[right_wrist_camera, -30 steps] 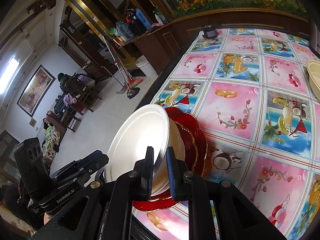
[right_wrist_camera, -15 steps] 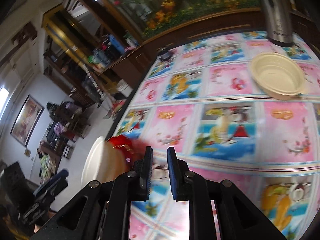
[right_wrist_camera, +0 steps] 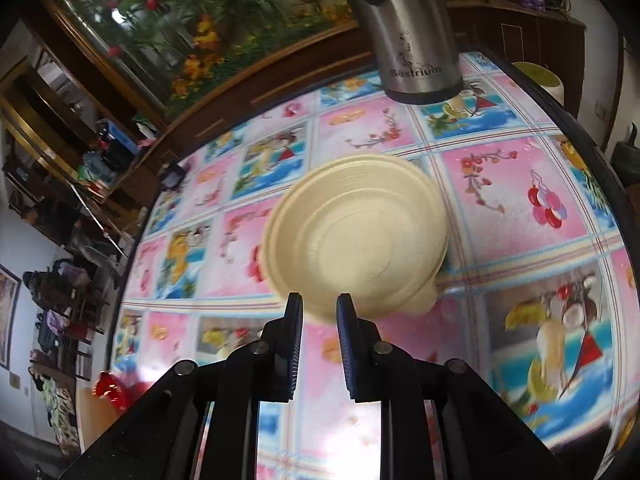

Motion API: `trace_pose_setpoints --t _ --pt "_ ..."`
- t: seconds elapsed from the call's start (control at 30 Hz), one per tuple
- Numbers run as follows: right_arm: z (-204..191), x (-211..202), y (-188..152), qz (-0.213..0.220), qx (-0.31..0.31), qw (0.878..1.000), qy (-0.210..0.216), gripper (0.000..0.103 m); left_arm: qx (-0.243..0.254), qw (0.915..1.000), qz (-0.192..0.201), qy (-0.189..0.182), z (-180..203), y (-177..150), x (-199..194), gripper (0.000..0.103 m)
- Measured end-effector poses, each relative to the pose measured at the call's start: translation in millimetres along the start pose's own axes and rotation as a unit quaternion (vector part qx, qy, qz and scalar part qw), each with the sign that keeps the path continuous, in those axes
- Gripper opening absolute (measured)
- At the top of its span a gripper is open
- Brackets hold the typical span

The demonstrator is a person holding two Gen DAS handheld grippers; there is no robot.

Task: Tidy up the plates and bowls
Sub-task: 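Open the right tool and move it toward the beige bowl, then grasp the beige bowl rim with the right tool and lift it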

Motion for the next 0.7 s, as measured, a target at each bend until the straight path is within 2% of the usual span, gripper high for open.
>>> trace_pose_setpoints --t 0.1,0.27,0.37,0.53,0.6,0.7 --pt "12 13 8 -0.018 0.013 1.0 0.003 0.019 -0.008 0.9999 -0.006 0.003 -4 2 6 0.053" --pt "2 24 -10 -0.052 -0.028 0.998 -0.013 0.02 -0.016 0.9998 -0.006 0.002 -11 3 7 0.053" --pt "-15 23 -46 -0.088 -0.068 0.994 -0.003 0.026 -0.018 0.9998 -0.004 0.002 -13 1 6 0.053" --pt "-46 3 -142 -0.145 -0.152 0.977 0.039 0.031 -0.022 0.9997 0.001 0.002 -17 -2 0 0.053" --pt "-50 -19 -172 -0.134 -0.184 0.973 0.047 0.031 -0.026 0.9997 0.004 0.0 -19 0 -2 0.053" --pt "-29 -67 -192 -0.058 -0.153 0.985 0.051 0.031 -0.028 0.9995 0.009 -0.009 -18 8 -6 0.053"
Point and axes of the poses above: each gripper's, at about its wrist camera, not at the fingertips, and x roughly the way its jaws point, z to its right, y to its top, the point moved 6 cm from there along x, roughly the way its jaws point, and after that the axes turned 11 degrees about -z, right-handed, at the moved point
